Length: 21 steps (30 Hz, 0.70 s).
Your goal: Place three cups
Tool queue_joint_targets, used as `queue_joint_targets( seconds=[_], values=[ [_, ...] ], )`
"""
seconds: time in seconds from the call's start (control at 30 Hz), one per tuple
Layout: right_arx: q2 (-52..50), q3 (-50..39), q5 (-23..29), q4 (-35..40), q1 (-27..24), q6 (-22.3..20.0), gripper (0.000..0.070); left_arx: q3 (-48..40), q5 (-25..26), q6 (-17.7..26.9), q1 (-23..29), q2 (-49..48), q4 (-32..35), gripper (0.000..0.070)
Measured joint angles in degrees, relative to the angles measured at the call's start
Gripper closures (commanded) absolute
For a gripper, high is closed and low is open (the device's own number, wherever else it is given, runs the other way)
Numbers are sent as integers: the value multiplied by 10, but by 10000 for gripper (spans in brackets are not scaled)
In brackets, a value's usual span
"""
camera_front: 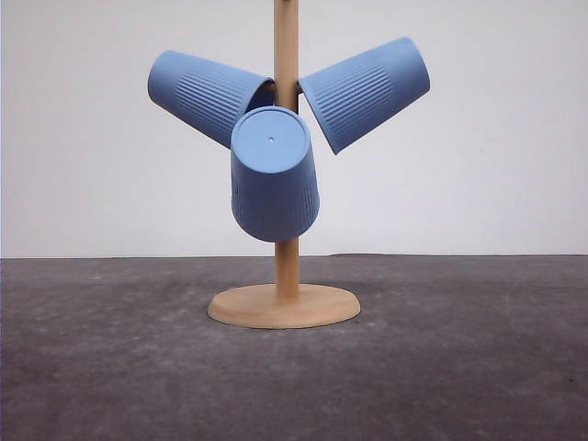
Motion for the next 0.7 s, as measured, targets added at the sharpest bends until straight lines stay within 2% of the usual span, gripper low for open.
queue_joint_targets(
  seconds=[0.7],
  values=[
    [0, 0, 0, 0, 0, 0, 691, 0, 0, 0, 0, 0, 0, 700]
  ],
)
